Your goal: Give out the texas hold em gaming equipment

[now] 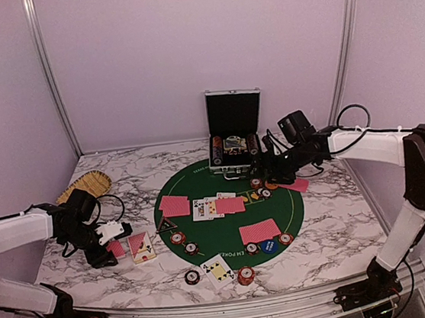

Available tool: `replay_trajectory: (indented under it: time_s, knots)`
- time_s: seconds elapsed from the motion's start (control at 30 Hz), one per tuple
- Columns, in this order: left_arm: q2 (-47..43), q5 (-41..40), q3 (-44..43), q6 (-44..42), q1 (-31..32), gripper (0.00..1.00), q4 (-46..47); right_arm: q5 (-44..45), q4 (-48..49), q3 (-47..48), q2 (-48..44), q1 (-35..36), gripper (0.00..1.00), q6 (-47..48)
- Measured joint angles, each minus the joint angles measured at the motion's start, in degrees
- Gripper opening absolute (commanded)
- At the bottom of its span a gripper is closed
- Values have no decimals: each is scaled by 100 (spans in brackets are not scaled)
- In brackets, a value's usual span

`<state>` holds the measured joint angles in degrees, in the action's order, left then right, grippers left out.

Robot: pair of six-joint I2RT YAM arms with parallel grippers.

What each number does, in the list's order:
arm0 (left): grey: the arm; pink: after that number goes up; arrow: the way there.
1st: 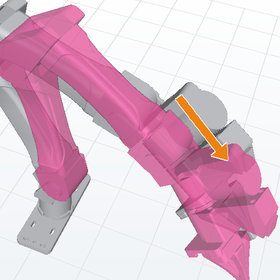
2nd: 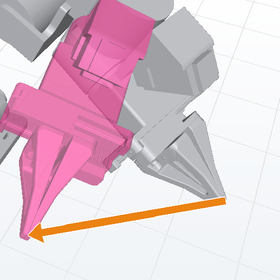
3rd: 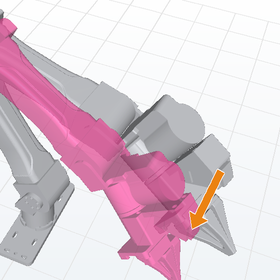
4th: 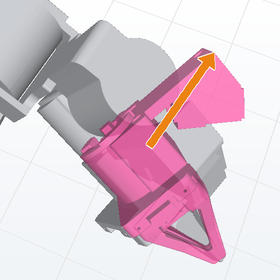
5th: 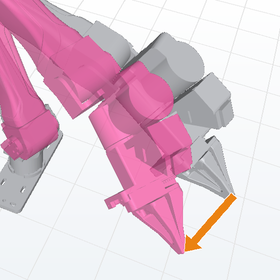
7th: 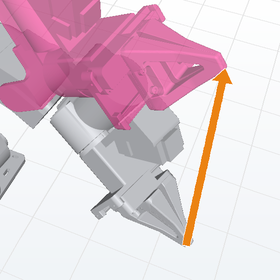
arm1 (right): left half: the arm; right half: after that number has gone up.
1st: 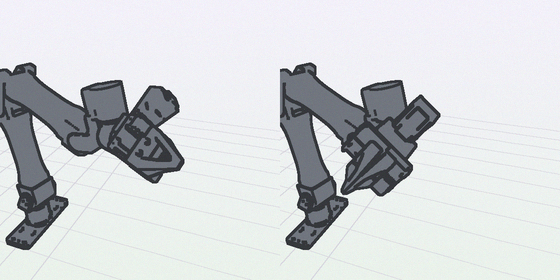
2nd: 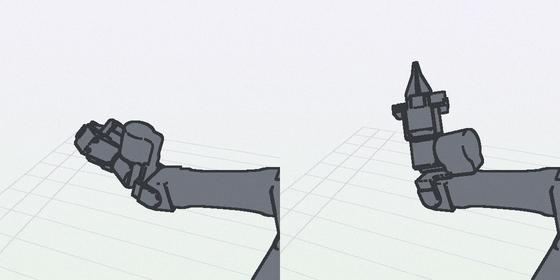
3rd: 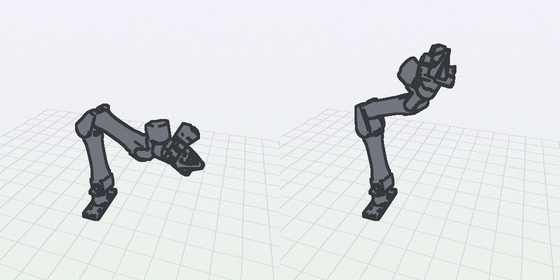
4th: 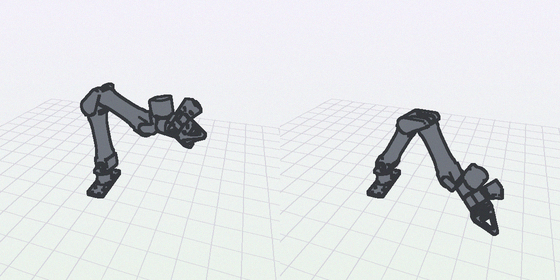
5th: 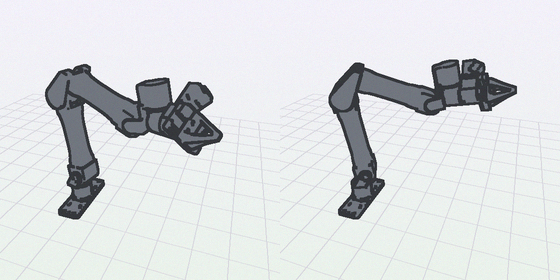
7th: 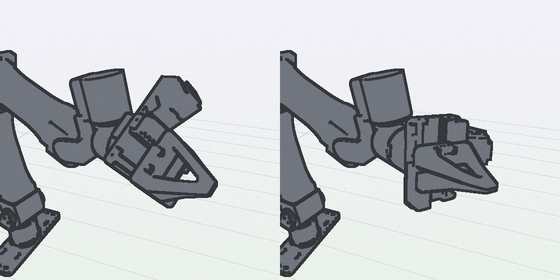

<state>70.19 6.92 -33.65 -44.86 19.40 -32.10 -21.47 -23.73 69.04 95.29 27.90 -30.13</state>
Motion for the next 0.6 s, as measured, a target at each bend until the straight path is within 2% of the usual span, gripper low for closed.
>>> replay_trajectory:
  time_s: [0.1,0.47,0.6]
  knots:
    - [20,9,13,-28,-7,0,114,74,13,-210,-109,0,99,-57]
    - [402,188,94,-35,-7,1,516,437,4,-374,-398,0,99,-155]
    - [520,258,28,-9,-7,18,562,522,7,-374,-490,0,99,-157]
